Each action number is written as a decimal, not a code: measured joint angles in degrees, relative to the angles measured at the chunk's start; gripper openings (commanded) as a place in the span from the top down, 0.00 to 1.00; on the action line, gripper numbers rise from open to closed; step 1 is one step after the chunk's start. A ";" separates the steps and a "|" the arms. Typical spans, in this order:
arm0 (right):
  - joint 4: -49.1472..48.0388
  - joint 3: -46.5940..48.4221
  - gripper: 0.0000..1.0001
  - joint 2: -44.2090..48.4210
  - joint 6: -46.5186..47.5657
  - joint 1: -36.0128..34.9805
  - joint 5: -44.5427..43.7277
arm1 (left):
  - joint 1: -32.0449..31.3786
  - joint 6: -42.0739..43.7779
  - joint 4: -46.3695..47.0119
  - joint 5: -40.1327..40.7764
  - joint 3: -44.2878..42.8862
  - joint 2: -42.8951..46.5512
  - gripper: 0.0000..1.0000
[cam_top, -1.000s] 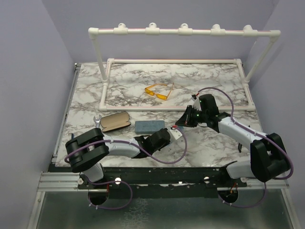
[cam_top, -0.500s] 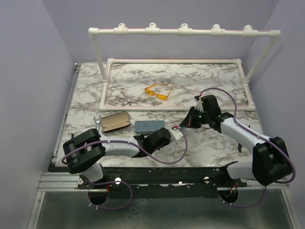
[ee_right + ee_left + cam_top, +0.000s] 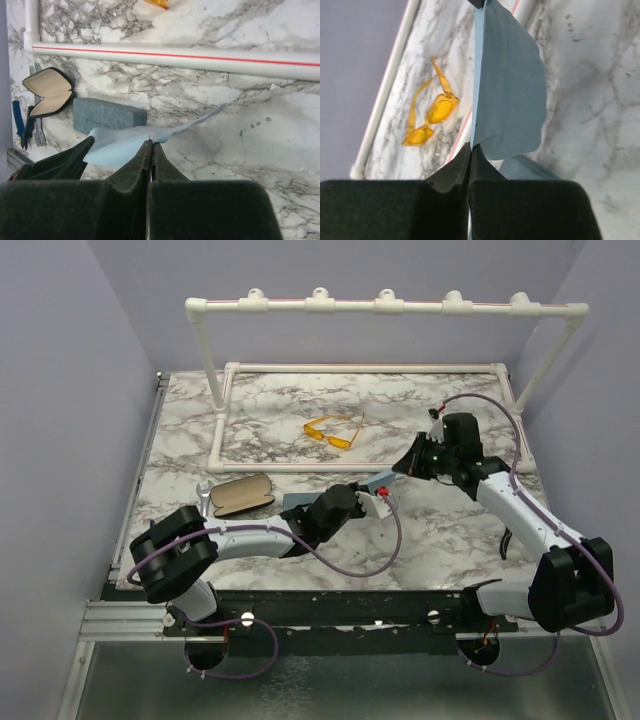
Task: Organize the sunglasses
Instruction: Adjust the glasses cleaning cloth at the center of the board.
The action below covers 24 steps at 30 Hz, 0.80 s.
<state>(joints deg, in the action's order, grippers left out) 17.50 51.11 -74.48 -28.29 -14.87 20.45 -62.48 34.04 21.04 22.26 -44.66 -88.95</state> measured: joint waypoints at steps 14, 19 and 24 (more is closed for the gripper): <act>2.64 -7.52 0.99 1.31 4.79 0.00 2.01 | -2.03 7.02 3.02 -6.84 1.16 -1.40 1.00; 5.01 -12.90 0.99 4.70 5.90 -0.17 8.39 | -5.49 3.28 -4.83 -10.27 2.08 -1.18 1.00; 5.51 -17.27 0.99 5.53 5.49 -1.53 13.16 | -8.39 -2.56 -12.98 -14.19 2.14 0.07 1.00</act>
<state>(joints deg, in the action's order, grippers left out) 23.00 33.85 -68.95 -22.81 -16.40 33.61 -70.87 31.48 8.05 8.08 -42.52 -88.88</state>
